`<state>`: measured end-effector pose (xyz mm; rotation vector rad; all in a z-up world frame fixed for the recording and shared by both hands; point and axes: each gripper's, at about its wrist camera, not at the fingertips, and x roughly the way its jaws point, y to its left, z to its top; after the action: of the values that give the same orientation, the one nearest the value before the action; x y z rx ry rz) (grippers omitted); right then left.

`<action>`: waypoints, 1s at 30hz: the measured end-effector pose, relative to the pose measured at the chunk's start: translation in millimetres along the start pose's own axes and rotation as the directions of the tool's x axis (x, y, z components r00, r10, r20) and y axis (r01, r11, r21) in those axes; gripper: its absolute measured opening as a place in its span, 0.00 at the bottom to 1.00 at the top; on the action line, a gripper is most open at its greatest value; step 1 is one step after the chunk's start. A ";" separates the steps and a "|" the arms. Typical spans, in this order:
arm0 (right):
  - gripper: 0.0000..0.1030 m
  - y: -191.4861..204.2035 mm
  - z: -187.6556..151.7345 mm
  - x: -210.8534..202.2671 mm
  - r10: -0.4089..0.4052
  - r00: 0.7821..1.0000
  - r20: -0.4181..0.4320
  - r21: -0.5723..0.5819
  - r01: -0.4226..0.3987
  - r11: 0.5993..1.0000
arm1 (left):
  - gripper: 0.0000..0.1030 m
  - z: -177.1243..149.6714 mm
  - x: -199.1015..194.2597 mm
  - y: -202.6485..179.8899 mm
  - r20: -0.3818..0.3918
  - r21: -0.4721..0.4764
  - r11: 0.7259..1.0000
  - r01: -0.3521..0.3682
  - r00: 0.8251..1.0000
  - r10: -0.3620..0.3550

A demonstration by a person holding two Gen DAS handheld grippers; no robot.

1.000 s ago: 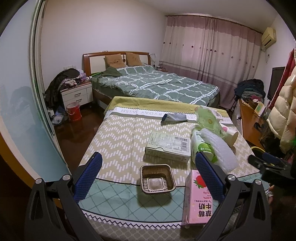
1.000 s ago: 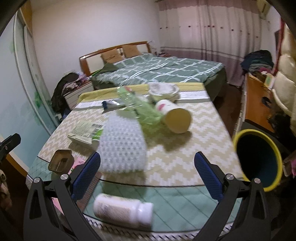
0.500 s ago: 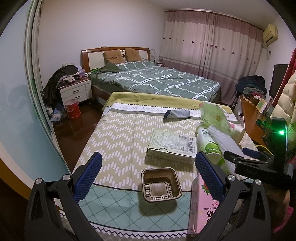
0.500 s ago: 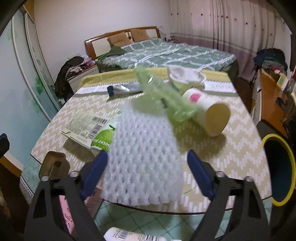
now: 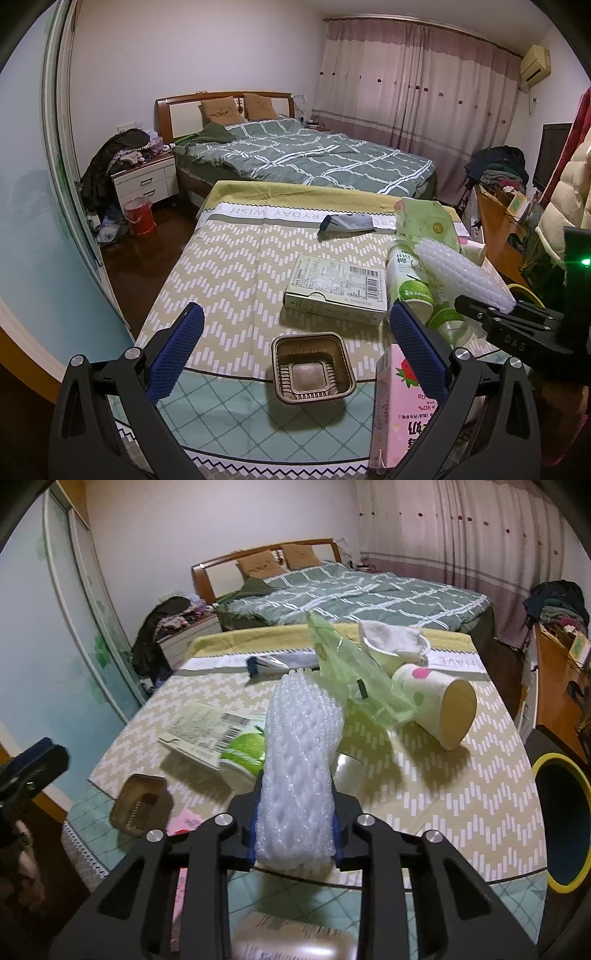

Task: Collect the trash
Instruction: 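Grasp the white foam fruit net with the right gripper, then carry the foam net to the yellow bin and open the right gripper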

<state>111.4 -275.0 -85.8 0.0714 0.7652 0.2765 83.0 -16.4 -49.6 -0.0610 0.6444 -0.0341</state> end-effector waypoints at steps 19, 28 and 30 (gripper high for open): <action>0.26 11.0 9.1 -85.8 0.156 0.972 0.174 -0.054 -0.149 0.987 | 0.96 -6.3 -14.4 -9.4 0.012 0.027 1.000 0.016 1.000 -0.016; 0.26 -43.8 10.0 -117.9 -0.012 0.961 0.278 0.063 -0.006 0.998 | 0.96 -9.0 -19.3 -21.6 0.009 0.052 0.998 0.039 0.999 -0.039; 0.26 -65.0 6.6 -116.5 -0.072 0.960 0.270 0.116 0.042 0.992 | 0.96 -10.3 -19.5 -27.3 0.004 0.062 0.997 0.050 0.999 -0.050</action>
<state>50.3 -369.0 -13.2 0.1871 0.5052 0.1652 60.9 -43.2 -44.3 -0.0178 0.6359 -0.1021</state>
